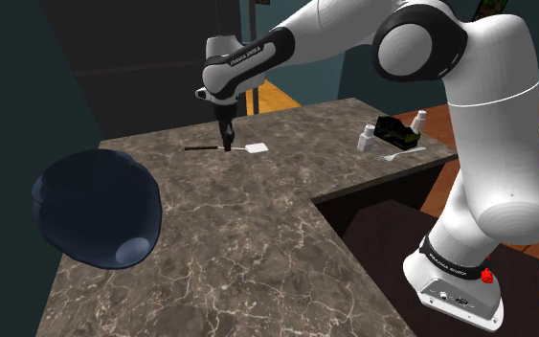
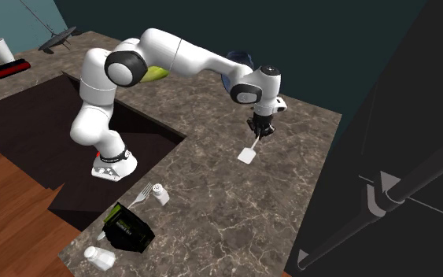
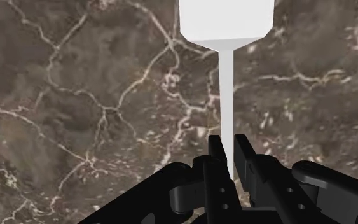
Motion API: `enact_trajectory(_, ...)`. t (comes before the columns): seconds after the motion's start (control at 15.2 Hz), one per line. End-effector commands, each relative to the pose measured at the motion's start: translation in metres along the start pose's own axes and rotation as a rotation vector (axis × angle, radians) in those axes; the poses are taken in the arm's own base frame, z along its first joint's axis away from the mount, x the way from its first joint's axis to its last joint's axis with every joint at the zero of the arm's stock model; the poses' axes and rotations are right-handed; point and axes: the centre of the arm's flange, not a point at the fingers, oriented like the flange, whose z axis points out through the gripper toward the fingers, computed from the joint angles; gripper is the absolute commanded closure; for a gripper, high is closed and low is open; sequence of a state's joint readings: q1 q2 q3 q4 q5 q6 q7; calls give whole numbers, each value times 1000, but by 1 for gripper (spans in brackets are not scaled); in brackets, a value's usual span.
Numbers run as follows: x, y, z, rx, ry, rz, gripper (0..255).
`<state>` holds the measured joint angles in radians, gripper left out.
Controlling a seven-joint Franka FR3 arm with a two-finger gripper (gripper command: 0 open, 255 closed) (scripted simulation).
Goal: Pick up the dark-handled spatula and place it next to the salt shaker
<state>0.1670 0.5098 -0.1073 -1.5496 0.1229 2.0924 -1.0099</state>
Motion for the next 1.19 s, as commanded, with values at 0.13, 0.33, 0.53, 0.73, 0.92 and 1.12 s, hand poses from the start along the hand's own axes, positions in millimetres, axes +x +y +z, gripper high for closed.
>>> enact_trajectory(0.13, 1, 0, -22, 0, 0, 0, 255)
enact_trajectory(0.33, 2, 0, -38, 0, 0, 0, 255)
enact_trajectory(0.53, 3, 0, -54, 0, 0, 0, 255)
enact_trajectory(0.73, 4, 0, -69, 0, 0, 0, 255)
enact_trajectory(0.92, 5, 0, -85, 0, 0, 0, 255)
enact_trajectory(1.12, 6, 0, -101, 0, 0, 0, 255)
